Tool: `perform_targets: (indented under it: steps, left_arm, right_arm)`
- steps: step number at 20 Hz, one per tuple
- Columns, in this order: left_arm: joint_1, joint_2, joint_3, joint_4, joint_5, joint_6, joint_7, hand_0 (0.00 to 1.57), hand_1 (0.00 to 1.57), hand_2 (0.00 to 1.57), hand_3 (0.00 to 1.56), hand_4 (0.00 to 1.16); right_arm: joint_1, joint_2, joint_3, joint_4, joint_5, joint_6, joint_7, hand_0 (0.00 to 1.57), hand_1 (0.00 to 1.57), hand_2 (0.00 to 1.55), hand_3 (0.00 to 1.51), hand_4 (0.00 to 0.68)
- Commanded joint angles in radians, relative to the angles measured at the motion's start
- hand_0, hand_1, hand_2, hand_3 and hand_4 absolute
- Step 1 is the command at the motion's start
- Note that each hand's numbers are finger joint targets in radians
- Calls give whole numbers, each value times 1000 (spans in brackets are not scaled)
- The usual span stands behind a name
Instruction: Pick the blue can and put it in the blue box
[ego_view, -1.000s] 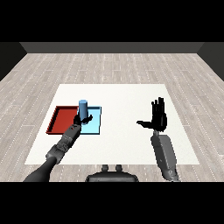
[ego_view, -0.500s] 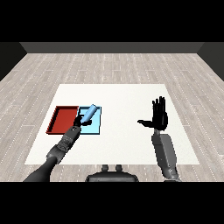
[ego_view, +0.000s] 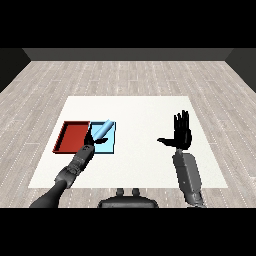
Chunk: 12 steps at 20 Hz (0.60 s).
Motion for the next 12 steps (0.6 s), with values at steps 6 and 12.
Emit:
perform_targets:
  steps: [6,12]
  left_arm:
    - [23,-10,111,-278,97,-136,-369,0,0,0,0,0]
    - [158,-22,83,-535,121,-345,-534,0,0,0,0,0]
  right_arm:
    - [-1,-1,26,-4,18,20,2,0,0,0,0,0]
    - [39,-6,44,19,41,36,-2,0,0,0,0,0]
